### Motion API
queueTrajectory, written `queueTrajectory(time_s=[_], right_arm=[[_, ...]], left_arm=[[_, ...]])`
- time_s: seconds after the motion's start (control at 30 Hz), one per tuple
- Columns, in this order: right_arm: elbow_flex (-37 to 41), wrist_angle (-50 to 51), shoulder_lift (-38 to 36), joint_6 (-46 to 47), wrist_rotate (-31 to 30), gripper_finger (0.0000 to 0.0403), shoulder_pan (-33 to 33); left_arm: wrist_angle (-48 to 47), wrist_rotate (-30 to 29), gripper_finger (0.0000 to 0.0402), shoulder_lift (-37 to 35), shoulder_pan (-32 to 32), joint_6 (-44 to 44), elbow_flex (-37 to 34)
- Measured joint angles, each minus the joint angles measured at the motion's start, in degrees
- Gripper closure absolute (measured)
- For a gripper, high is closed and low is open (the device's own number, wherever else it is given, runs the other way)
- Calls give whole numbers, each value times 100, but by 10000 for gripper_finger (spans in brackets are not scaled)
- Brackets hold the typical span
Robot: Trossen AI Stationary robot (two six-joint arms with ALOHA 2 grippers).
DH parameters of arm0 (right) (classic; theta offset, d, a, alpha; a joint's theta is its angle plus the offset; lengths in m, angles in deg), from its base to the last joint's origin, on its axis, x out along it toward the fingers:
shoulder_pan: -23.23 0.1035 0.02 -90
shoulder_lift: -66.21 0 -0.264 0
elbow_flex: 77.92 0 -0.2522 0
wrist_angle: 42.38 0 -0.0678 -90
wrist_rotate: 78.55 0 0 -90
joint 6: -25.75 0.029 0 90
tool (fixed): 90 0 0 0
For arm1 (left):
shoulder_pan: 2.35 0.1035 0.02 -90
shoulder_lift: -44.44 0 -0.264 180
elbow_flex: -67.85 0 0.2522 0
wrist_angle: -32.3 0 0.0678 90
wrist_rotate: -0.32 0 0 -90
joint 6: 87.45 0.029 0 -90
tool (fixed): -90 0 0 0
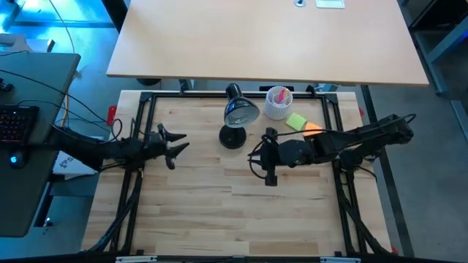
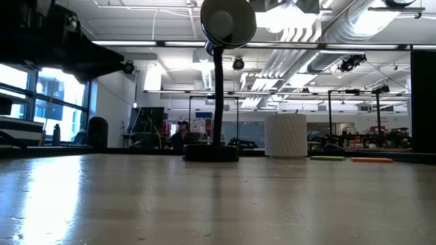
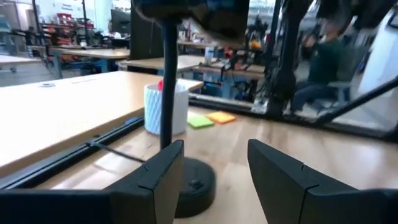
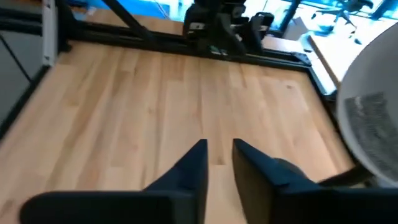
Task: Screw lightbulb
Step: Remove the lightbulb from the desk lamp
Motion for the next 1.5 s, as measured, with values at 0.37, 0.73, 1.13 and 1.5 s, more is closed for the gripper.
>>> queueTrajectory(time_s=[0.37, 0.73, 1.13, 1.5], right_arm=[[-1007, 1517, 13, -296, -262, 194, 480], [-621, 2161, 11, 537, -683, 210, 1064], [-223, 2214, -19, 411, -1480, 244, 692], [-223, 2380, -267, 943, -1563, 247, 590]], left_arm=[[1471, 407, 229, 2600, 533, 395, 460], [2608, 1667, 151, 5439, 2290, 859, 1682], [4006, 3148, 133, 8326, 3285, 1240, 3389], [4369, 3607, 166, 8322, 3315, 1029, 3964]])
